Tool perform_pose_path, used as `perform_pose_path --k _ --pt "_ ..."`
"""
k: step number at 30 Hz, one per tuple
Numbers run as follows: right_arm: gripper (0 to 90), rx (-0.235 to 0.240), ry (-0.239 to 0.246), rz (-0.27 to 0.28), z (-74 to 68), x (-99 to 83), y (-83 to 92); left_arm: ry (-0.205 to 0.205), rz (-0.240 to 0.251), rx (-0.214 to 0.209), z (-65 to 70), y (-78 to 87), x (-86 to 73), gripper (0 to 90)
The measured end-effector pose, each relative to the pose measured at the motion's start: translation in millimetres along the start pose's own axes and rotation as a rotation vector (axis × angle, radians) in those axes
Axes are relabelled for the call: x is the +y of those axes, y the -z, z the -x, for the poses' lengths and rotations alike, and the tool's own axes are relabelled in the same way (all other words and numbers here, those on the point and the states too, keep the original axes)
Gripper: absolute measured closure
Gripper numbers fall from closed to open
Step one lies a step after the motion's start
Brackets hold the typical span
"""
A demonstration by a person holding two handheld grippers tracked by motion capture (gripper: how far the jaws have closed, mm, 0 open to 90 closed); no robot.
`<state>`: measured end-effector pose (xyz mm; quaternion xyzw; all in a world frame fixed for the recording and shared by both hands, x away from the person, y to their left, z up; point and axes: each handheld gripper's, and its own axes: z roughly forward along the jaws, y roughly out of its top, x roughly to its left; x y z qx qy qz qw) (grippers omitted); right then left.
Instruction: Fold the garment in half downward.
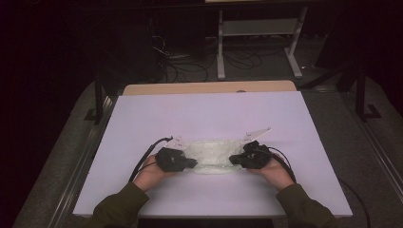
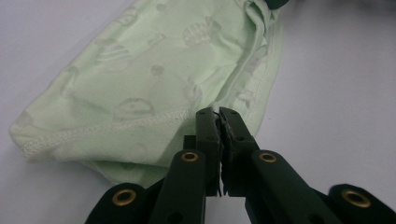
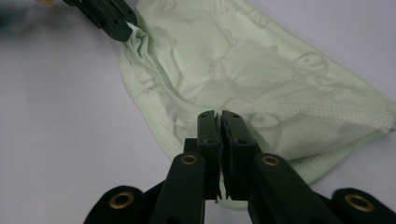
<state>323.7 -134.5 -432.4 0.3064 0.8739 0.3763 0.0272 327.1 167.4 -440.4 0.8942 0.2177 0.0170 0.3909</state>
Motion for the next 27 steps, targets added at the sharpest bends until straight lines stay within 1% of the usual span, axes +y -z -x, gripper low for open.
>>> perform_pose_path --k 3,7,8,13,16,19,22,25,27 --pt "81.4 0.003 -0.001 -0.008 -0.2 -0.2 -1.2 -0.002 -0.004 0.001 -0.3 -0.3 -0.2 86.0" --pt "75.9 0.008 -0.005 -0.004 0.4 0.1 -0.6 0.008 -0.006 0.0 -0.4 -0.2 0.2 80.6" --pt "75.8 0.011 -0.007 -0.001 0.6 0.2 -0.2 0.01 -0.005 -0.001 -0.5 0.0 0.3 79.4" --pt "73.6 0.02 -0.011 0.023 1.0 1.6 3.3 0.015 0.011 0.002 -0.5 4.0 2.7 74.7" --pt "73.7 0.023 -0.014 0.04 0.3 2.7 6.4 0.02 0.031 0.004 -0.2 8.2 4.7 73.6" --pt "74.9 0.026 -0.012 0.055 -0.7 3.8 9.0 0.03 0.051 -0.001 0.5 12.2 6.7 74.3" --pt "77.8 0.03 -0.01 0.069 -2.0 5.0 10.8 0.037 0.066 -0.012 1.9 13.6 8.1 77.5" --pt "82.0 0.052 -0.002 0.072 -2.8 5.6 11.4 0.031 0.057 -0.024 3.6 11.5 8.4 82.2" --pt "84.6 0.064 -0.001 0.058 -4.0 5.6 9.9 0.023 0.044 -0.029 4.2 9.8 8.2 84.4"
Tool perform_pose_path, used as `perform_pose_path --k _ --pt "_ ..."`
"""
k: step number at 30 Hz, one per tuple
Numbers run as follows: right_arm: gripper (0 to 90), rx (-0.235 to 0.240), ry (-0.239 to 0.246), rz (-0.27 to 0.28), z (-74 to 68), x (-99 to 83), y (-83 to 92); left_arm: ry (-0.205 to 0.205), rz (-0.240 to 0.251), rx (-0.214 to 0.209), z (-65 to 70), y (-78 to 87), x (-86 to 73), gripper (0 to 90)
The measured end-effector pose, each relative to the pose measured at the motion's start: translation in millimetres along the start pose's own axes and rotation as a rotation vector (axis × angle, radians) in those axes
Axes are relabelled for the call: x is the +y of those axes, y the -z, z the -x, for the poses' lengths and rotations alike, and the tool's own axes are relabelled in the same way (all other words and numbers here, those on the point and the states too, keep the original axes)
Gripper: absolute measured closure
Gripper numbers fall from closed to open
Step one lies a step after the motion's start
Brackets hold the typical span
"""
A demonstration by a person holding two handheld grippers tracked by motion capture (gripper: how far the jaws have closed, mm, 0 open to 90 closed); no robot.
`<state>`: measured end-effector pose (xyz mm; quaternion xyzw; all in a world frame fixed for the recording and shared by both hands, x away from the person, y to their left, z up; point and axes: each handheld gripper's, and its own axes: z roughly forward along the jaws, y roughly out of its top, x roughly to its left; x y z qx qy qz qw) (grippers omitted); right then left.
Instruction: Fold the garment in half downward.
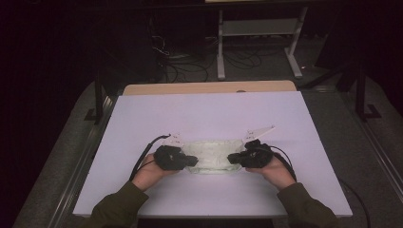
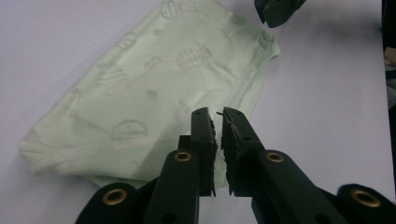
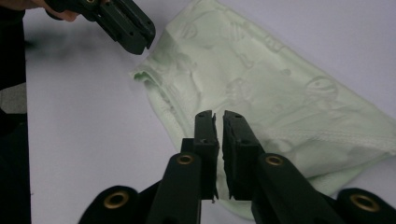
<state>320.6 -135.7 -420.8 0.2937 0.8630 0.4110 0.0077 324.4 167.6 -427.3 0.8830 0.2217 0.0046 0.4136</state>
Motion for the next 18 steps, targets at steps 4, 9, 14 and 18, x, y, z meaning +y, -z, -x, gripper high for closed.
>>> perform_pose_path --k 4,9,14,18 --pt "86.8 0.02 0.017 -0.037 -1.9 -1.2 -6.5 0.0 -0.028 -0.017 0.6 -5.2 -1.6 88.0" --pt "88.3 0.041 0.028 -0.089 -3.6 -2.9 -12.6 -0.008 -0.065 -0.029 2.4 -11.9 -3.7 89.9" --pt "88.7 0.045 0.039 -0.143 -4.2 -6.1 -19.7 -0.016 -0.095 -0.036 3.7 -17.6 -6.0 89.9" --pt "88.8 0.042 0.05 -0.176 -5.4 -7.5 -23.9 -0.017 -0.106 -0.038 3.4 -19.6 -7.4 90.0"
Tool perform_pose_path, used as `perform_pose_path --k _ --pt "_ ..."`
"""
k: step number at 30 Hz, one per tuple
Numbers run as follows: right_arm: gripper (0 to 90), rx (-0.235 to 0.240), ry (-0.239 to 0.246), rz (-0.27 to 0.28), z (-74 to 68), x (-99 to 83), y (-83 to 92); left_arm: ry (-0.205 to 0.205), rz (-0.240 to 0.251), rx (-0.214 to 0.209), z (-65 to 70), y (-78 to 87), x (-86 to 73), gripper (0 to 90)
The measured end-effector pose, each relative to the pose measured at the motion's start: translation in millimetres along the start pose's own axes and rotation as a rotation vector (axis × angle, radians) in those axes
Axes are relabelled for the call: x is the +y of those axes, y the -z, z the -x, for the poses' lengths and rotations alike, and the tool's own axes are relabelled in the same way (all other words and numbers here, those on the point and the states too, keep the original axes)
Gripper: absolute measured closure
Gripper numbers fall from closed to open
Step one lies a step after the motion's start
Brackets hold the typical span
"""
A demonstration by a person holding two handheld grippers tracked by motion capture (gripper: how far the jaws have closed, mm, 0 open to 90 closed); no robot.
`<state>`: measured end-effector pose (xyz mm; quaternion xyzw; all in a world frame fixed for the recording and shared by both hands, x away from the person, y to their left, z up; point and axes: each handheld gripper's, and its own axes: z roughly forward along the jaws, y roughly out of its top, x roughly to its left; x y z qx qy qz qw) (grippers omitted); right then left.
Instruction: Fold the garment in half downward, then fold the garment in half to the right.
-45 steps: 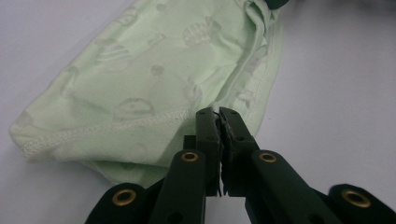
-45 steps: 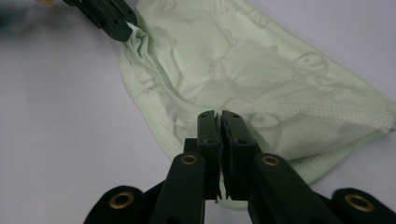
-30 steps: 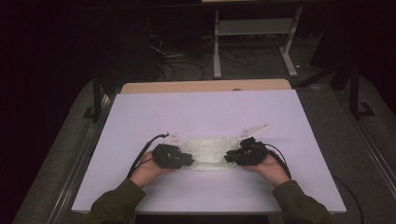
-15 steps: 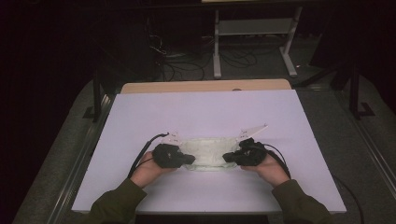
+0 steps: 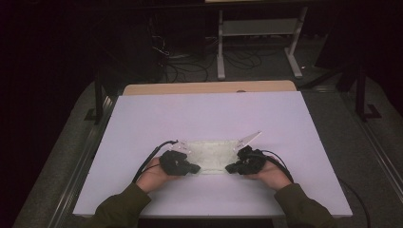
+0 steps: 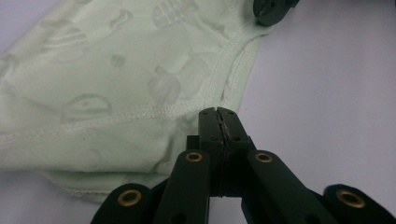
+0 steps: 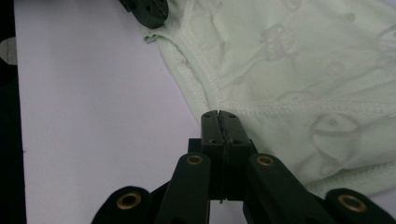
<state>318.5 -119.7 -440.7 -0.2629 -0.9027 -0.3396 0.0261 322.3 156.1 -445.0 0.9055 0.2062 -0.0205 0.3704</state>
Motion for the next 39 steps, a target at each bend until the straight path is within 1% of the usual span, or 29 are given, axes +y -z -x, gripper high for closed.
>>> perform_pose_path --k 6,9,12,14,17,19,22,27,29,31,33,39 --pt "88.8 0.01 0.012 -0.012 -2.3 -0.1 -4.4 0.003 0.0 -0.003 -0.4 -0.3 -0.4 89.6" --pt "87.9 0.011 0.018 -0.015 -3.8 0.6 -5.1 -0.003 -0.002 0.001 0.0 1.1 -0.1 86.1" --pt "85.3 0.014 0.016 -0.002 -3.2 0.5 -2.6 -0.004 0.012 0.01 -0.8 4.3 0.9 81.7" --pt "83.1 0.021 0.005 0.024 -2.4 1.0 0.4 0.004 0.025 0.011 -1.7 7.4 1.6 78.4" --pt "77.9 0.032 -0.011 0.059 -1.8 2.1 4.3 0.006 0.04 0.021 -3.2 12.2 2.6 72.5" --pt "73.0 0.036 -0.011 0.07 -2.0 2.7 5.1 0.014 0.056 0.026 -4.4 15.2 3.0 69.5" --pt "67.2 0.041 -0.012 0.083 -3.0 4.1 5.5 0.017 0.068 0.039 -6.0 18.9 3.5 63.6" --pt "57.3 0.06 -0.016 0.111 -5.3 6.9 5.2 0.031 0.09 0.044 -9.8 23.8 2.8 52.0" --pt "51.1 0.06 -0.009 0.114 -7.2 7.8 4.3 0.036 0.098 0.05 -11.7 25.1 2.2 48.1" --pt "48.3 0.067 -0.006 0.114 -8.9 8.8 2.6 0.046 0.106 0.051 -14.3 26.4 1.7 44.8" --pt "43.9 0.059 -0.001 0.114 -11.4 10.1 0.6 0.052 0.114 0.067 -16.5 28.2 1.3 41.6" --pt "37.1 0.061 0.006 0.112 -18.2 13.3 -5.2 0.049 0.145 0.095 -19.9 34.2 2.2 36.4"
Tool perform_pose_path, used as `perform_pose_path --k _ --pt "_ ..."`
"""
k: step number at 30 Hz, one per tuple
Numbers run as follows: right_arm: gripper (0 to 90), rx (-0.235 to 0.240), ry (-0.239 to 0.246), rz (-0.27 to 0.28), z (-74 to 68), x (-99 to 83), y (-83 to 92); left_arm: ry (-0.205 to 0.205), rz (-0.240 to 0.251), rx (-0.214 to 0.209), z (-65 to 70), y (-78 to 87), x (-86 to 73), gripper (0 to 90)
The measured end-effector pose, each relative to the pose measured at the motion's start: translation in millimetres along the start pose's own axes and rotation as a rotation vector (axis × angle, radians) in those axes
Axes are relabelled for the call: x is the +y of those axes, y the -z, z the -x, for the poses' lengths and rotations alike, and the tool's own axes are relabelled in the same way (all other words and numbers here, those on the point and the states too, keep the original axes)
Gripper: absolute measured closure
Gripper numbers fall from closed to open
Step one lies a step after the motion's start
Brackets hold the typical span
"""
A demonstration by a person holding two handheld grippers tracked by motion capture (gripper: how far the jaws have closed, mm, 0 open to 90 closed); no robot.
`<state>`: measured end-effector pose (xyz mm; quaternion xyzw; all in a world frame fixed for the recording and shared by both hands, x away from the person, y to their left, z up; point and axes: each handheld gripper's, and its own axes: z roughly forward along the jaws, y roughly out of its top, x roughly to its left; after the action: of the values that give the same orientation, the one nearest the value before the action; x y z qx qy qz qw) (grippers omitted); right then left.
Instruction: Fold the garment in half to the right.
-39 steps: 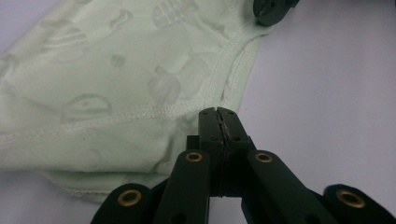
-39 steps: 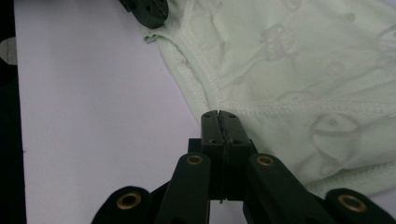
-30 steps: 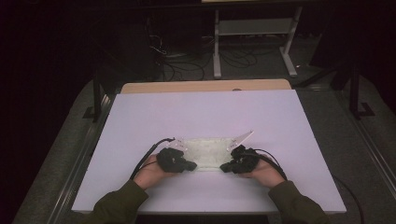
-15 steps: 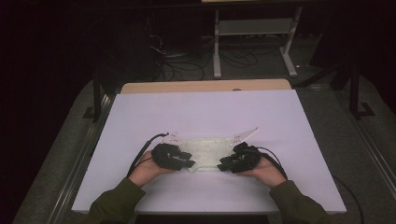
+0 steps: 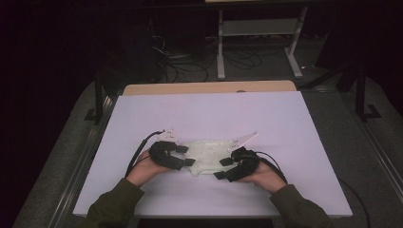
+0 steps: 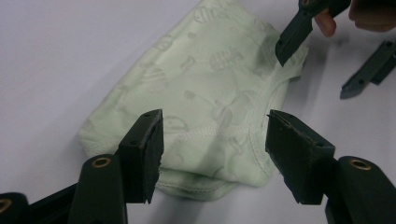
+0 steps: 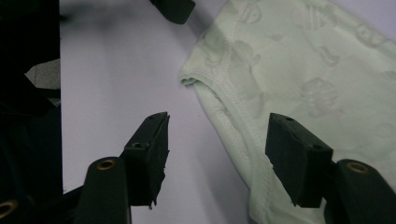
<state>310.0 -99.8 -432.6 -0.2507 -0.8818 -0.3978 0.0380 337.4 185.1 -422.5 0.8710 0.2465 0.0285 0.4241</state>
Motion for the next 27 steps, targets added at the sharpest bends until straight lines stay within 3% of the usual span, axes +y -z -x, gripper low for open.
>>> perform_pose_path --k 5,12,18,27 --pt "33.7 0.001 0.016 -0.007 -6.5 2.1 -5.7 -0.006 0.015 0.024 -3.1 2.9 2.8 30.1" --pt "32.2 0.008 0.03 -0.016 -13.2 4.6 -12.3 0.016 0.039 0.062 -14.3 7.8 7.3 23.5" --pt "32.2 0.008 0.041 -0.027 -16.9 5.9 -18.5 0.036 0.061 0.083 -27.7 11.6 12.5 23.0" --pt "32.2 0.009 0.045 -0.028 -19.0 6.4 -21.1 0.023 0.056 0.107 -45.0 6.1 26.6 22.0"
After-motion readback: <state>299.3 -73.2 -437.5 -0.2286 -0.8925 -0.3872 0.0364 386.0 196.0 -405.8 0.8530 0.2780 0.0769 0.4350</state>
